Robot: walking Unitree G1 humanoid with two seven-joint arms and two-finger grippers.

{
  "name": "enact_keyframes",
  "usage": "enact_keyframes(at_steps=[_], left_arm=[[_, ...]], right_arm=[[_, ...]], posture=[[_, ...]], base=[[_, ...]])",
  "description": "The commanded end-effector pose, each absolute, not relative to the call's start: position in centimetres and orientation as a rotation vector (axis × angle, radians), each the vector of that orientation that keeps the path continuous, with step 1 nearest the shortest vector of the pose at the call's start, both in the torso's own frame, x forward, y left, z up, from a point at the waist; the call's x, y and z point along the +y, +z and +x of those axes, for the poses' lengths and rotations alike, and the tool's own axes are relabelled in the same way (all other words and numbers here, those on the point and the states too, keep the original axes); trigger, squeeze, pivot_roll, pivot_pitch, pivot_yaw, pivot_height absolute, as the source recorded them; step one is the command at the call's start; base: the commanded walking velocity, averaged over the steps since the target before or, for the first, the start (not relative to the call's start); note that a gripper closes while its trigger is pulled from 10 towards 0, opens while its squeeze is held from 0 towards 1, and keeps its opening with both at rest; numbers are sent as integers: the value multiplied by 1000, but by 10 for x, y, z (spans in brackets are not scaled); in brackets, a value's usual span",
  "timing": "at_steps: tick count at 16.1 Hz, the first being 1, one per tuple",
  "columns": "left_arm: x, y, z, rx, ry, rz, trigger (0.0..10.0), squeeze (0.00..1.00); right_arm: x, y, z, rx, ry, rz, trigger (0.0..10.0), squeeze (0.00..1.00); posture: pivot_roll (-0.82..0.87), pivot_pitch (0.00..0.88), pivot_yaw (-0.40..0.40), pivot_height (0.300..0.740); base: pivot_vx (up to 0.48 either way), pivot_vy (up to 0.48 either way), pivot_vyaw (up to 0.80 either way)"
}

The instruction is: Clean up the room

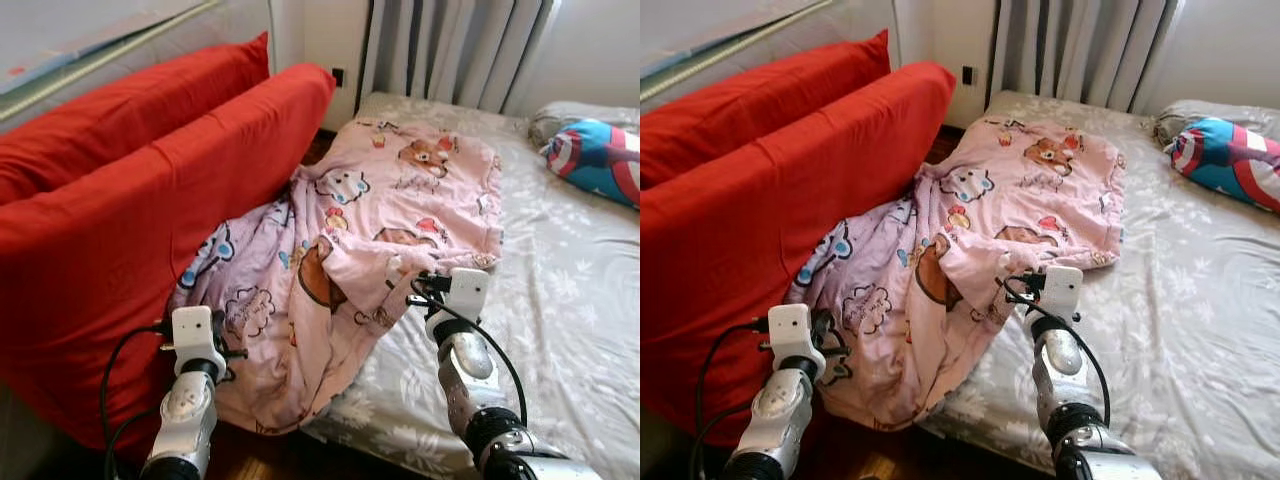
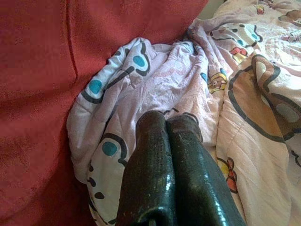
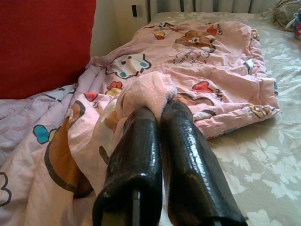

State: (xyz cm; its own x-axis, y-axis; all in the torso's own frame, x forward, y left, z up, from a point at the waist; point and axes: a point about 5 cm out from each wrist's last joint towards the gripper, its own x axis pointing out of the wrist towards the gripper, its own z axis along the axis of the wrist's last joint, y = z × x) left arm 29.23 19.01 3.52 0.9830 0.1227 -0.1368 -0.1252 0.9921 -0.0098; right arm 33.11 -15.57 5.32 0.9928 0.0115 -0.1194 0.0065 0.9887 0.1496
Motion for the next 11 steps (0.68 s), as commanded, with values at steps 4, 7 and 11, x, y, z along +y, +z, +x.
enact_keyframes(at_steps=[4,7,11], left_arm=[[187,34,292,136,115,-4,10000,0],[186,35,292,126,110,-12,10000,0],[186,36,292,114,112,-17,10000,0]], right_arm=[[-152,48,328,143,5,147,10000,0],[-152,48,328,141,6,148,10000,0],[-150,48,328,142,10,148,10000,0]], posture=[[-44,81,-34,740],[-45,90,-35,740],[-45,94,-34,740]], base=[[0,0,0],[0,0,0],[0,0,0]])
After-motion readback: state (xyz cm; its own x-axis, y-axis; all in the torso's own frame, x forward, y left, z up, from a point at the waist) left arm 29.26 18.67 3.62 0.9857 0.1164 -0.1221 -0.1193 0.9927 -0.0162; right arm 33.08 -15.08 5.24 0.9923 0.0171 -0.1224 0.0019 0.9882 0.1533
